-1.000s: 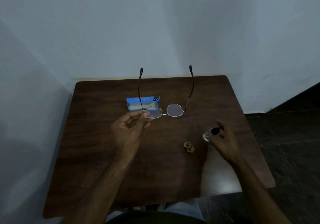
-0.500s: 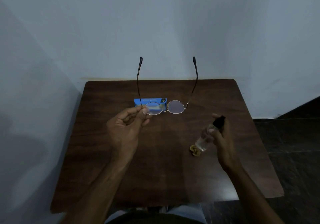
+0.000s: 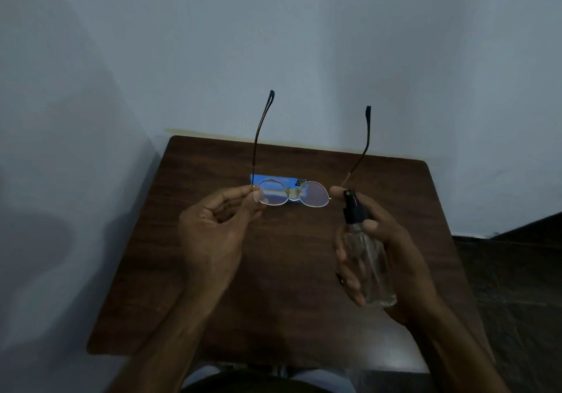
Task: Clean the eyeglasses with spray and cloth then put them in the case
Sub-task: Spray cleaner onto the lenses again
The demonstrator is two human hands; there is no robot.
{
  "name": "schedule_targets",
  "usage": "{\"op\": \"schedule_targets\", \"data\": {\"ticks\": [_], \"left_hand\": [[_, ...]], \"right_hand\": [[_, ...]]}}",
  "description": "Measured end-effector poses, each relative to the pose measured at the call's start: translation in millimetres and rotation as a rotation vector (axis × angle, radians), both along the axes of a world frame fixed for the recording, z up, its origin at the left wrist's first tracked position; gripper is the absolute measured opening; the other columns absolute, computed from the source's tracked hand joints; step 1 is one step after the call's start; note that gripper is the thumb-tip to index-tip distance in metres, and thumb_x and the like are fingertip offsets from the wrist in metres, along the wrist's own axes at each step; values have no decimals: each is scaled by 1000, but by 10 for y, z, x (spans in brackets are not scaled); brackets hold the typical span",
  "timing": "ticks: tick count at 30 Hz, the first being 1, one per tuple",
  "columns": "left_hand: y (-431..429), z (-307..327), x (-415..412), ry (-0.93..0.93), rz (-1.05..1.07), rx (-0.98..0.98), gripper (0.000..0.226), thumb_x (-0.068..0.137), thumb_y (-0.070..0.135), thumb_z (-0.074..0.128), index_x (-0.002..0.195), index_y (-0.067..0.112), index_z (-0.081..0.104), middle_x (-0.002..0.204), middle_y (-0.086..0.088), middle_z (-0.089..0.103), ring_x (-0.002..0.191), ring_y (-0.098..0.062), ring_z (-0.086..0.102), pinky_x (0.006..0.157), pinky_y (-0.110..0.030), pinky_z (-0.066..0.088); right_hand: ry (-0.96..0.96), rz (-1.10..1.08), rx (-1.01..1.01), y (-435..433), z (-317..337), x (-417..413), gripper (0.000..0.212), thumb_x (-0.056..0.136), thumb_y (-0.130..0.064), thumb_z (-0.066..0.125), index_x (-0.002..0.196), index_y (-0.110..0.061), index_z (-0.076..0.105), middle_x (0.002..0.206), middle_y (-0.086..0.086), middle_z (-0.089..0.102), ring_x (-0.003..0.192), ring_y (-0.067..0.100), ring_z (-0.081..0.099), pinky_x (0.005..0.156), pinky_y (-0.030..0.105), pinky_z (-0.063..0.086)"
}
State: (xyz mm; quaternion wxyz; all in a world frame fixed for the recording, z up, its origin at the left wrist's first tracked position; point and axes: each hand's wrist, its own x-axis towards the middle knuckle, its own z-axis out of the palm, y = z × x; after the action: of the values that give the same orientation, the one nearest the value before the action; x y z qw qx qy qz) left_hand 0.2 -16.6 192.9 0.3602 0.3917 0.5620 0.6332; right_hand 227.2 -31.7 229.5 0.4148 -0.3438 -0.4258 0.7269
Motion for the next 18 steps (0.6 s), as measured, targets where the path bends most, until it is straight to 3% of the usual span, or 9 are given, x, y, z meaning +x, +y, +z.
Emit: {"op": "schedule_targets", "data": {"ticks": [3, 4, 6, 7, 8, 10, 14, 18], "left_hand": [[-44, 0, -5, 45, 8, 0, 23, 85, 7, 82, 108, 7, 80, 93, 10, 82, 84, -7, 79, 71, -16, 60], [-58, 1, -3, 47, 10, 2, 23, 85, 7, 82, 108, 7, 80, 92, 10, 82, 84, -6, 79, 71, -15, 60], [-78, 2, 11, 52, 9, 3, 24, 85, 6, 82, 108, 6, 80, 92, 10, 82, 83, -6, 79, 70, -15, 60], [-84, -1, 20, 54, 10, 5, 23, 85, 6, 82, 108, 6, 80, 92, 11, 82, 83, -5, 79, 70, -14, 60], [-93, -3, 29, 54, 12, 11, 23, 85, 6, 82, 108, 6, 80, 92, 12, 82, 82, -5, 79, 70, -14, 59], [-104, -10, 40, 62, 21, 22, 22, 85, 6, 82, 107, 6, 81, 91, 12, 81, 82, -6, 79, 71, -14, 59], [-118, -13, 33, 93, 35, 37, 22, 85, 10, 83, 107, 12, 80, 91, 13, 81, 85, -5, 79, 74, -18, 61], [-117, -63, 7, 68, 40, 29, 22, 86, 15, 83, 108, 15, 81, 96, 4, 83, 89, -15, 80, 81, -42, 66]], "right_hand": [[-454, -175, 266, -59, 142, -136, 48, 107, -16, 51, 147, -43, 50, 87, 18, 65, 51, 35, 60, 43, 44, 52], [-618, -209, 388, -70, 145, -162, 51, 107, -18, 54, 149, -47, 47, 95, 13, 67, 58, 25, 66, 50, 43, 57], [-971, -230, 625, -56, 103, -194, 57, 105, -25, 57, 154, -48, 38, 103, -10, 70, 73, 1, 65, 65, 17, 51], [-1099, -235, 682, -27, 77, -214, 60, 104, -26, 58, 156, -46, 36, 110, -17, 66, 78, -5, 61, 69, 10, 46], [-1195, -244, 705, 5, 52, -227, 61, 103, -25, 58, 156, -44, 36, 117, -17, 64, 82, -6, 59, 71, 13, 46], [-1336, -253, 729, 45, 31, -262, 58, 100, -25, 59, 153, -40, 41, 127, -11, 65, 85, 2, 61, 66, 29, 53], [-1479, -239, 719, 75, 5, -314, 49, 98, -32, 56, 144, -40, 42, 115, -6, 65, 75, 10, 56, 59, 31, 47], [-1508, -259, 700, 89, 9, -322, 48, 96, -33, 56, 141, -42, 41, 117, -6, 65, 76, 18, 63, 58, 34, 52]]}}
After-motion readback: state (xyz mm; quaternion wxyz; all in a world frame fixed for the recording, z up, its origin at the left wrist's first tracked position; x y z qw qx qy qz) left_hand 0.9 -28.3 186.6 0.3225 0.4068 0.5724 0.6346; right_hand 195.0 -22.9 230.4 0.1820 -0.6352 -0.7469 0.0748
